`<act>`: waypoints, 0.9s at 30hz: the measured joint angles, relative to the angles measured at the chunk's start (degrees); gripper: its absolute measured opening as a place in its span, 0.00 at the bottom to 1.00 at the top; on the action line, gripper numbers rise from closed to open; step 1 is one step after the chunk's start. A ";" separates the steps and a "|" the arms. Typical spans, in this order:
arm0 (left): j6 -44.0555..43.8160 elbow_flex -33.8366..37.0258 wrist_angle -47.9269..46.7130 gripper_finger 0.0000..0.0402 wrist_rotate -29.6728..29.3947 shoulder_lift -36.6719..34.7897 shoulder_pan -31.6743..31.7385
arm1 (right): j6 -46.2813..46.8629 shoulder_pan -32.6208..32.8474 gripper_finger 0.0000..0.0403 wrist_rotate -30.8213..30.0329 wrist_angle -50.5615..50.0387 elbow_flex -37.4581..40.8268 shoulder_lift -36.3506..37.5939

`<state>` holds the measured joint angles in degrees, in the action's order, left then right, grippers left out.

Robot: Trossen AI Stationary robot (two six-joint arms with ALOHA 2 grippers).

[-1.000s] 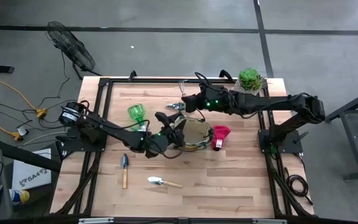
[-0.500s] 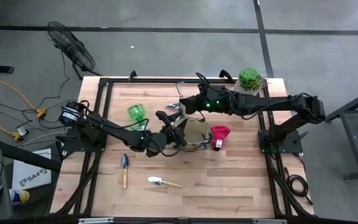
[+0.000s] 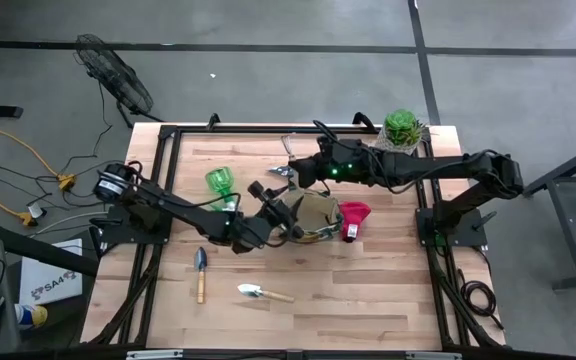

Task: Pick & Place Garden tools in Gardening bag
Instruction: Put the brown hand rake into the gardening bag

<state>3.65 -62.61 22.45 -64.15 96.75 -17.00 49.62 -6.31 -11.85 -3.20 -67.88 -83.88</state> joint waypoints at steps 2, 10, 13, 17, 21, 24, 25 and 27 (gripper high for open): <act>-5.42 0.12 -4.88 0.49 1.33 -0.65 0.09 | -1.44 0.00 0.13 0.21 -0.08 0.00 0.31; -16.33 6.01 -8.43 0.49 7.50 -5.24 1.74 | -9.06 0.33 0.13 0.37 -0.39 0.00 1.73; -17.28 8.98 -3.92 0.49 15.91 -7.57 3.43 | -12.29 1.21 0.13 0.35 -0.30 0.00 1.75; -17.40 12.51 4.81 0.49 30.05 -9.52 6.11 | -15.36 2.42 0.13 -0.10 0.20 0.00 1.75; -17.45 15.11 11.11 0.49 37.87 -10.51 7.77 | -17.33 3.52 0.13 -0.35 1.11 0.00 1.75; -17.38 15.61 14.23 0.49 41.54 -10.52 8.45 | -17.98 4.11 0.13 -0.38 1.11 0.00 1.75; -17.35 15.61 14.62 0.49 42.24 -10.51 8.38 | -18.03 4.21 0.13 -0.57 0.88 0.00 1.75; -17.39 15.61 15.28 0.49 43.05 -10.50 8.38 | -18.24 4.52 0.13 -1.28 0.51 0.00 1.73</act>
<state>-13.74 -47.00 37.73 -21.10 86.26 -8.62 31.38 -1.79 -13.14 -2.70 -67.88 -82.15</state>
